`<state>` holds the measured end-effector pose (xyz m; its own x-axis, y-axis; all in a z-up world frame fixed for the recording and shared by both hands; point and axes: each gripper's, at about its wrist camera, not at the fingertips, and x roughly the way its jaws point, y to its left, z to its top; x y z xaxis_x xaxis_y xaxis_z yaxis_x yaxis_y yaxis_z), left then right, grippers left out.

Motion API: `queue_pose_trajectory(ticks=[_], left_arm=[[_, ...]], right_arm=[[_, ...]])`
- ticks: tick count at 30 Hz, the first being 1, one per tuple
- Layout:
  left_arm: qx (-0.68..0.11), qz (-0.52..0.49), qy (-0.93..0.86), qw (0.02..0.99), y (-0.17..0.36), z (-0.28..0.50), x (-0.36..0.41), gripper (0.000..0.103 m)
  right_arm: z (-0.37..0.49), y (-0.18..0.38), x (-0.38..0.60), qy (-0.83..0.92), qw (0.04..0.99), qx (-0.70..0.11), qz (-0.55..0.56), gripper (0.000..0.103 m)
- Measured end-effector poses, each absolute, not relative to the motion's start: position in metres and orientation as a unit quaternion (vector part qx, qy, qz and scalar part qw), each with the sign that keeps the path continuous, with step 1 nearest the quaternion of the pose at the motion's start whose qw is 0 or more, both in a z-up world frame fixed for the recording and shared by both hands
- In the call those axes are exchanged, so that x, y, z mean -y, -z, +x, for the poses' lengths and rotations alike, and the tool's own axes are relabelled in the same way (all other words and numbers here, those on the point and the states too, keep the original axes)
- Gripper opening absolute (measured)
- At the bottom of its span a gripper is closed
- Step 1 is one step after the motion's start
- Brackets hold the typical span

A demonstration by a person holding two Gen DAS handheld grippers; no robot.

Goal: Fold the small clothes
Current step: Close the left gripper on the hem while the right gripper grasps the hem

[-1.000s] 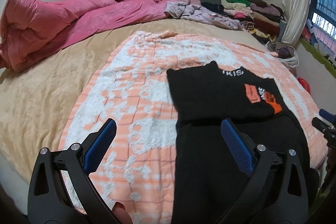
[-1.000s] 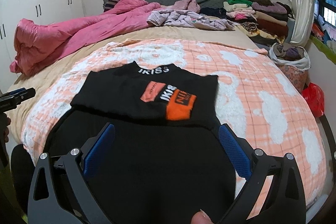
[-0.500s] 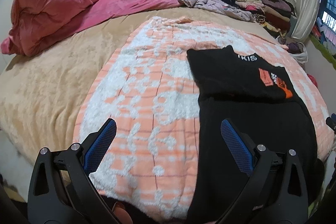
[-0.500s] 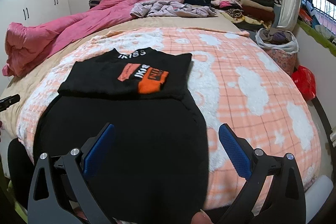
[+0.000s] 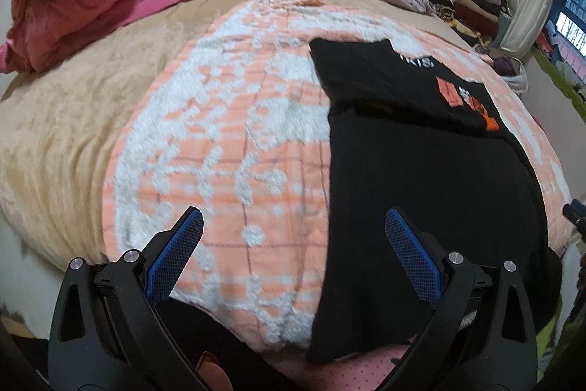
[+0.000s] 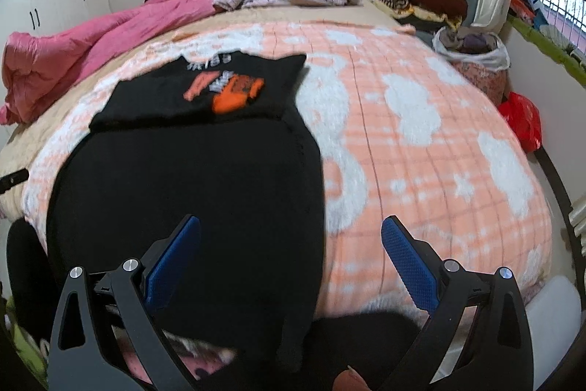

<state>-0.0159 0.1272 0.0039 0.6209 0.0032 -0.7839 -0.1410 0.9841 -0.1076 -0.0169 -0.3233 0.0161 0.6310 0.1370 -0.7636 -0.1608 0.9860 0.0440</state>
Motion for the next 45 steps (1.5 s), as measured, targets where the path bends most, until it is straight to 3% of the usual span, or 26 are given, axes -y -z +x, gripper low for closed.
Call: queue_pose_trajectory(ticks=[14,24,39,40,43,45], left_arm=[[-0.476,-0.057,-0.015,0.877,0.027,-0.043,-0.108,0.088],[-0.512,-0.071,0.018,0.856,0.053,-0.050,-0.094,0.072],[-0.537,-0.107,0.043,0.836,0.077,-0.044,-0.090,0.071],[-0.536,-0.105,0.043,0.836,0.076,-0.044,-0.089,0.064],[-0.535,-0.104,0.042,0.837,0.075,-0.044,-0.089,0.061],[-0.534,-0.106,0.040,0.838,0.075,-0.044,-0.091,0.057]], right_arm=[[-0.028,0.020,0.324,-0.089,0.882,-0.462,-0.013,0.098],[-0.028,0.022,0.320,-0.099,0.881,-0.462,-0.015,0.098],[-0.022,0.035,0.323,-0.104,0.869,-0.484,0.009,0.097],[-0.023,0.036,0.324,-0.105,0.868,-0.486,0.010,0.094],[-0.021,0.040,0.327,-0.108,0.862,-0.495,0.017,0.076],[-0.020,0.044,0.329,-0.109,0.858,-0.502,0.015,0.055]])
